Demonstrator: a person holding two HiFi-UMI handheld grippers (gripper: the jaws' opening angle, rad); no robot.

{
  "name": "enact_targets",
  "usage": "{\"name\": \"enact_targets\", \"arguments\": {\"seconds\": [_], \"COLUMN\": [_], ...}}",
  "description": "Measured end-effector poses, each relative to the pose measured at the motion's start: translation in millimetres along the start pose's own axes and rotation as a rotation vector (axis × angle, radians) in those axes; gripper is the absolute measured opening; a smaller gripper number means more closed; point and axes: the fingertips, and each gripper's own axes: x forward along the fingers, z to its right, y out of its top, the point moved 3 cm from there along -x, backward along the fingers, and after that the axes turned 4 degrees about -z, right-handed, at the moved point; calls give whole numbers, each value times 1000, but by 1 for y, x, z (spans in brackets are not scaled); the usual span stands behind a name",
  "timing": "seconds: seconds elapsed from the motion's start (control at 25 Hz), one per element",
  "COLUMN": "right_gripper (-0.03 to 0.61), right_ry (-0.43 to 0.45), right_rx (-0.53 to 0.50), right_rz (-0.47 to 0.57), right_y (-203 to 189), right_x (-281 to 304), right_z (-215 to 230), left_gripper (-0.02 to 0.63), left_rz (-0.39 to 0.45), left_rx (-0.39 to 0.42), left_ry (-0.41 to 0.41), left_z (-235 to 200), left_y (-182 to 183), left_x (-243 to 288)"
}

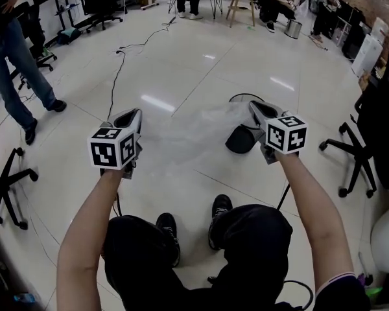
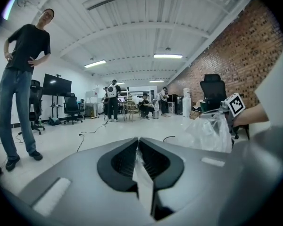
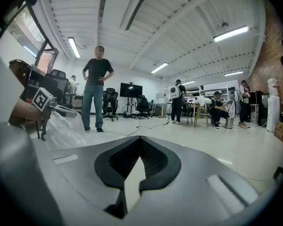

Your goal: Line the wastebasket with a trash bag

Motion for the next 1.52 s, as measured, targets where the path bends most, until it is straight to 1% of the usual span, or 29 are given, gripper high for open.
{"name": "enact_targets", "arguments": {"seconds": [0.12, 0.32, 0.48, 0.68, 0.84, 1.04, 1.28, 1.52], "right_gripper": [2, 0, 1, 1, 1, 0, 1, 0], "right_ry": [-15, -48, -90, -151, -188, -210, -225, -220], "right_rx": [-13, -33, -40, -51, -53, -65, -76, -78], "right_rz": [54, 115, 133, 143, 146, 191, 236, 241], "right_y": [20, 44, 63, 81, 92, 111, 125, 126], "right_x": [-21, -51, -66, -82, -92, -103, -119, -114], "right_z": [17, 53, 81, 120, 148, 185, 234, 275], "left_gripper": [11, 11, 11, 11, 11, 11, 11, 11], "left_rz": [40, 96, 110, 122, 138, 162, 192, 190], "left_rx": [9, -7, 4, 56, 52, 85, 105, 118], "left_ry": [-28, -94, -142, -183, -214, -252, -315, -360], "left_z": [20, 62, 88, 116, 135, 170, 222, 257], "left_y": [28, 70, 91, 117, 137, 168, 205, 219], "left_x": [15, 44, 66, 98, 119, 151, 191, 236]}}
